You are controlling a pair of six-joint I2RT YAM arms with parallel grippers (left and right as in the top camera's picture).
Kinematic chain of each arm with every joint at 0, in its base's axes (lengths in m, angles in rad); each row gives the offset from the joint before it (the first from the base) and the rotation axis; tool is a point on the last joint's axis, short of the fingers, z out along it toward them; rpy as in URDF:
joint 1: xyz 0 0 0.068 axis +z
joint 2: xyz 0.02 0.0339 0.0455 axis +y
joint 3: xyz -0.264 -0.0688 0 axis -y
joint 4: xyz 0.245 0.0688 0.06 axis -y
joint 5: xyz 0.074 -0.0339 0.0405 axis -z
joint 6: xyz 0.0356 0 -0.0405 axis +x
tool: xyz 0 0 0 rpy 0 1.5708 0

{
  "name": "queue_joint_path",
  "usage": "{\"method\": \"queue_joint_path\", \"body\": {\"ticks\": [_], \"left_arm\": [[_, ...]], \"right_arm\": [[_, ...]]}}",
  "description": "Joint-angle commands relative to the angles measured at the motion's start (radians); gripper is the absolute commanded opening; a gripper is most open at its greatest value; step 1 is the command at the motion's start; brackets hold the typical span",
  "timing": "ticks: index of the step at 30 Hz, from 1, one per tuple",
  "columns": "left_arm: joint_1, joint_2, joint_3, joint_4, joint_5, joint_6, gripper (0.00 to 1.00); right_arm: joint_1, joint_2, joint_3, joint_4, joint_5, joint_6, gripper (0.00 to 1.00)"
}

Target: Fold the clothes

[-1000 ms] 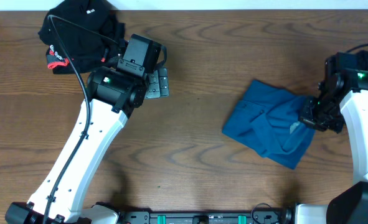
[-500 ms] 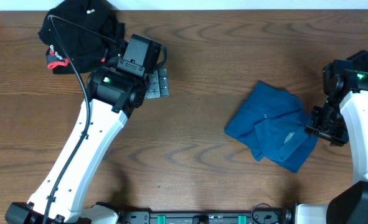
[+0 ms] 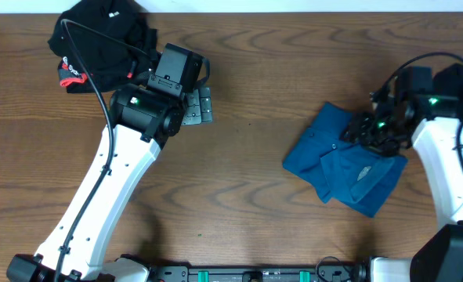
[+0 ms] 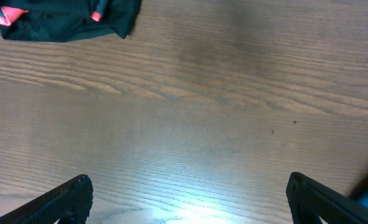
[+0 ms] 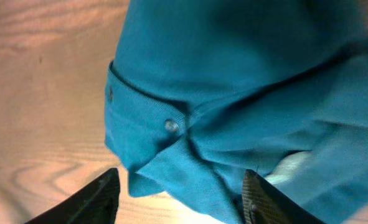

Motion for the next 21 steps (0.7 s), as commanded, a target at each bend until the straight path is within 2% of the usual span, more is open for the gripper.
{"method": "queue_joint_path", "body": {"ticks": [1,14,15,19,21], "left_arm": [[0.002,0.012,-0.021,-0.006,0.002,0.006,0.99],[0.002,0.023,-0.022,-0.005,0.002,0.006,0.99],[0.002,0.024,-0.022,-0.005,0.002,0.006,0.99],[0.002,0.024,-0.022,-0.005,0.002,0.007,0.99],[0.002,0.024,-0.022,-0.005,0.002,0.007,0.99]], "right_arm": [[0.047,-0.011,-0.100,0.061,-0.055,0.062,0.56],[0.082,-0.011,-0.239,0.119,0.061,0.080,0.55],[0.082,-0.011,-0.250,0.127,0.061,0.079,0.53],[0.082,-0.012,-0.274,0.140,0.068,0.080,0.29],[0.082,-0.011,-0.277,0.139,0.068,0.086,0.23]]}}
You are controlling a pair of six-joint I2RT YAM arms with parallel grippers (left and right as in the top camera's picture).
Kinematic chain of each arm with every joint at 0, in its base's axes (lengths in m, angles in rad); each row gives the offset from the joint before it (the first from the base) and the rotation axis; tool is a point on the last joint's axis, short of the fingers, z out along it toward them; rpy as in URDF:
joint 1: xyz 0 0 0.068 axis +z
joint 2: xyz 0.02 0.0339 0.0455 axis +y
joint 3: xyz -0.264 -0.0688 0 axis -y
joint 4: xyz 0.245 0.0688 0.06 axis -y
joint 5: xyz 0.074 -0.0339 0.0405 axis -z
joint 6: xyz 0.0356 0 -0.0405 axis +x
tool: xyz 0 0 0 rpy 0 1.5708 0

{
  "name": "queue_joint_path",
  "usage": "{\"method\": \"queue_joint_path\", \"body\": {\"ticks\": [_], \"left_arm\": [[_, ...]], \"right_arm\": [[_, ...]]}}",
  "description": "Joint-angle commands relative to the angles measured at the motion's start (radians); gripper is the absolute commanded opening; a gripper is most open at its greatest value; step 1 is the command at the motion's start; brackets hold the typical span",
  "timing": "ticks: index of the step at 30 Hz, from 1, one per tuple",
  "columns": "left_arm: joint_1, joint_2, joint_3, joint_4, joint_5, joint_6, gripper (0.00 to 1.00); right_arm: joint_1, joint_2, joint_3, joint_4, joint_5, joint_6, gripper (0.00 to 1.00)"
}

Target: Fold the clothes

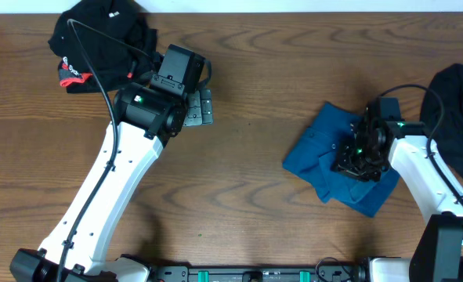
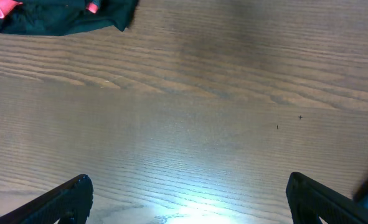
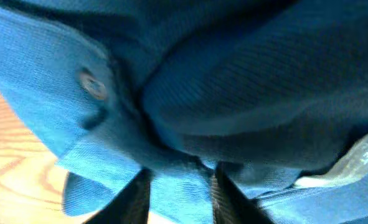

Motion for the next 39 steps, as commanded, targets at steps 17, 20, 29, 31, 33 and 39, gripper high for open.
{"method": "queue_joint_path", "body": {"ticks": [17,20,29,31,33,39], "left_arm": [[0.002,0.009,-0.009,-0.005,-0.001,0.021,0.99],[0.002,0.009,-0.009,0.000,-0.001,0.021,0.99],[0.002,0.009,-0.009,0.002,-0.001,0.021,0.99],[0.002,0.009,-0.009,0.002,-0.001,0.021,0.99],[0.002,0.009,-0.009,0.002,-0.001,0.021,0.99],[0.002,0.009,-0.009,0.001,-0.001,0.021,0.99]], "right_arm": [[-0.015,-0.043,0.089,-0.207,0.226,0.090,0.01],[-0.015,-0.054,0.179,-0.319,0.294,0.094,0.01],[-0.016,-0.054,0.274,-0.473,0.427,0.093,0.01],[-0.017,-0.054,0.264,-0.473,0.430,0.097,0.01],[-0.019,-0.054,0.253,-0.473,0.434,0.101,0.01],[-0.033,-0.046,0.245,-0.497,0.463,0.120,0.50]]}}
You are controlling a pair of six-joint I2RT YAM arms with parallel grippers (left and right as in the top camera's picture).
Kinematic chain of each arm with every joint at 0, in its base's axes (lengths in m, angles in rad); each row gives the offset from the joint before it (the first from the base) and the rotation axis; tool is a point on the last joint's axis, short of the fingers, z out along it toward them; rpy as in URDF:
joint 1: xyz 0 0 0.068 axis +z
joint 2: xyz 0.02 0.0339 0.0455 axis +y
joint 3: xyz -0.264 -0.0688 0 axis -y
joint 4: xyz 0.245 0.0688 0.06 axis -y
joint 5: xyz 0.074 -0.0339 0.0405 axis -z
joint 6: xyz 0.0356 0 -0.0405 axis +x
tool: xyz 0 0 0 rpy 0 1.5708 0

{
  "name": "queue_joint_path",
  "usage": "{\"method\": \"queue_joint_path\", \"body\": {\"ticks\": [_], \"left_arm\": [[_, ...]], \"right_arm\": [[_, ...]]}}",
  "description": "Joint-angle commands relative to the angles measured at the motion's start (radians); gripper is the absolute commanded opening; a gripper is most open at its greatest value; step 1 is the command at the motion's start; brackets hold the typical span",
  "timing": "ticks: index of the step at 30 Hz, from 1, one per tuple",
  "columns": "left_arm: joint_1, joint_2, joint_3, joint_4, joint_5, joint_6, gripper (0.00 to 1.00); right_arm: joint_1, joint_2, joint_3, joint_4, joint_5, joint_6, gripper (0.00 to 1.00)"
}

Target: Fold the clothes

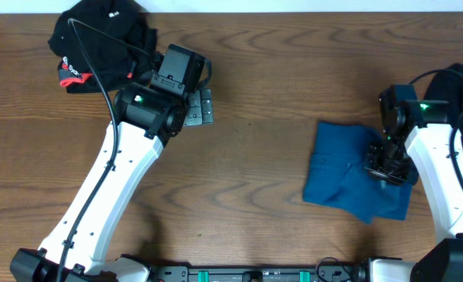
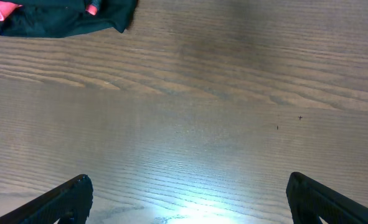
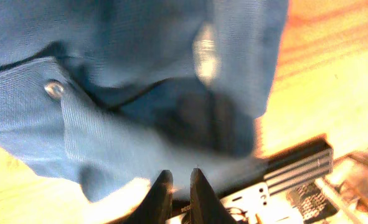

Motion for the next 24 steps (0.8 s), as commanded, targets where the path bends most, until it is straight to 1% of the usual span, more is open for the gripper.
{"method": "queue_joint_path", "body": {"ticks": [1,2,4,6,8,9,10,13,15,17,18,20,22,24], "left_arm": [[0.002,0.008,-0.008,-0.003,-0.001,0.013,0.99],[0.002,0.008,-0.008,-0.003,-0.001,0.013,0.99],[0.002,0.008,-0.008,-0.003,-0.001,0.013,0.99],[0.002,0.008,-0.008,-0.003,-0.001,0.013,0.99],[0.002,0.008,-0.008,-0.004,-0.001,0.013,0.99],[0.002,0.008,-0.008,-0.004,-0.001,0.013,0.99],[0.002,0.008,-0.008,-0.004,-0.001,0.013,0.99],[0.002,0.008,-0.008,-0.002,-0.001,0.013,0.99],[0.002,0.008,-0.008,-0.002,0.000,0.013,0.99],[0.002,0.008,-0.008,-0.002,0.000,0.013,0.99],[0.002,0.008,-0.008,-0.003,0.000,0.013,0.99],[0.002,0.008,-0.008,-0.005,0.000,0.013,0.99],[0.002,0.008,-0.008,-0.007,0.000,0.013,0.99],[0.002,0.008,-0.008,-0.006,0.000,0.013,1.00]], "right_arm": [[-0.016,-0.004,-0.010,-0.014,0.055,0.028,0.58],[-0.019,-0.004,-0.010,-0.016,0.055,0.038,0.63],[-0.021,-0.004,-0.010,-0.015,0.076,0.075,0.68],[-0.021,-0.004,-0.008,-0.011,0.106,0.099,0.69],[-0.021,-0.004,0.000,0.001,0.084,0.089,0.69],[-0.019,-0.004,0.004,0.016,0.043,0.059,0.66],[-0.016,-0.005,0.004,0.044,-0.027,-0.005,0.64],[-0.007,-0.005,0.004,0.133,-0.280,-0.161,0.62],[0.004,-0.005,0.002,0.212,-0.443,-0.220,0.50],[0.019,-0.002,-0.001,0.293,-0.556,-0.267,0.40],[0.025,0.001,-0.002,0.320,-0.578,-0.269,0.36],[0.034,0.011,-0.004,0.364,-0.592,-0.265,0.35],[0.034,0.029,-0.005,0.381,-0.612,-0.261,0.31],[0.034,0.050,-0.007,0.388,-0.639,-0.263,0.31]]}}
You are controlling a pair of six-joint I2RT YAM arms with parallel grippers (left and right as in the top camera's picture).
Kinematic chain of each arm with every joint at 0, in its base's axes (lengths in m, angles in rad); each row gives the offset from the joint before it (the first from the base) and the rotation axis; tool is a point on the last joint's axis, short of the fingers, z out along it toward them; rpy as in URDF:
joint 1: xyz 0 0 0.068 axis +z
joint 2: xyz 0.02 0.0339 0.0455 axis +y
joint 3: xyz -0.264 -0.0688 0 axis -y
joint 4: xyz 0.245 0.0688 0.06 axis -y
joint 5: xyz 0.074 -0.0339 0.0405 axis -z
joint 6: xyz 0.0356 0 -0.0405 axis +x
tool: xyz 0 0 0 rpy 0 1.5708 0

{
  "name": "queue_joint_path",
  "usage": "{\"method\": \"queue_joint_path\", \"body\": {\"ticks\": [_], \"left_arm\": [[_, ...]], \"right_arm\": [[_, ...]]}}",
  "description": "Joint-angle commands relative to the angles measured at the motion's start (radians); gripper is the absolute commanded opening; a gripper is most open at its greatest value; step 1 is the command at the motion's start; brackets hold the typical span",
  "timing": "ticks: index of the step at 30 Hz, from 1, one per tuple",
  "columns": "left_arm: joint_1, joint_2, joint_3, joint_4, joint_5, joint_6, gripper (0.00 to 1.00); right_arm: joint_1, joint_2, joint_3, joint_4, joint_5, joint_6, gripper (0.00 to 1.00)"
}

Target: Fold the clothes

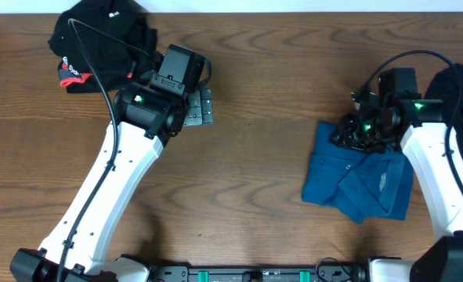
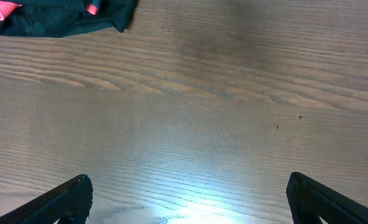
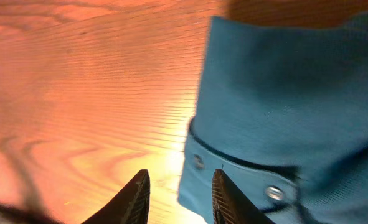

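Observation:
A blue button-up shirt [image 1: 356, 182] lies loosely folded on the right of the wooden table [image 1: 255, 172]. In the right wrist view its buttoned placket edge [image 3: 233, 168] fills the right side. My right gripper [image 1: 347, 135] hovers at the shirt's upper left corner. It is open [image 3: 180, 171], with bare wood and the shirt's edge showing between the fingers [image 3: 139, 198]. My left gripper [image 1: 198, 106] is open [image 2: 188, 178] over bare table, far from the shirt.
A black garment with red trim [image 1: 98, 35] is bunched at the back left; its edge shows in the left wrist view [image 2: 59, 15]. Another dark garment [image 1: 460, 86] lies at the far right edge, behind my right arm.
My right gripper was shut on the shirt's right part; now it is open at the shirt's upper left corner. The shirt's folds have shifted slightly. The left arm has not moved.
First my right gripper was open over the crumpled shirt lying askew. Then it was pressed into the cloth with its fingers closing. Later it was shut on the shirt, which lay farther right and squarer. Now it is open at the upper left corner.

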Motion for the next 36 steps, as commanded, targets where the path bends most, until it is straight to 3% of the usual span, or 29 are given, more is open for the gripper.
{"method": "queue_joint_path", "body": {"ticks": [1,12,24,36], "left_arm": [[0.002,0.008,-0.008,-0.005,-0.001,0.013,0.99],[0.002,0.008,-0.008,-0.002,-0.001,0.013,0.99],[0.002,0.008,-0.008,-0.001,-0.001,0.013,0.99],[0.002,0.008,-0.008,0.002,-0.001,0.013,0.99]], "right_arm": [[0.004,0.045,-0.010,0.012,-0.119,-0.036,0.30],[-0.013,0.111,-0.205,0.219,-0.296,-0.032,0.35],[-0.201,0.118,-0.469,0.408,-0.290,-0.037,0.55],[-0.168,0.117,-0.473,0.458,-0.406,-0.054,0.58]]}}
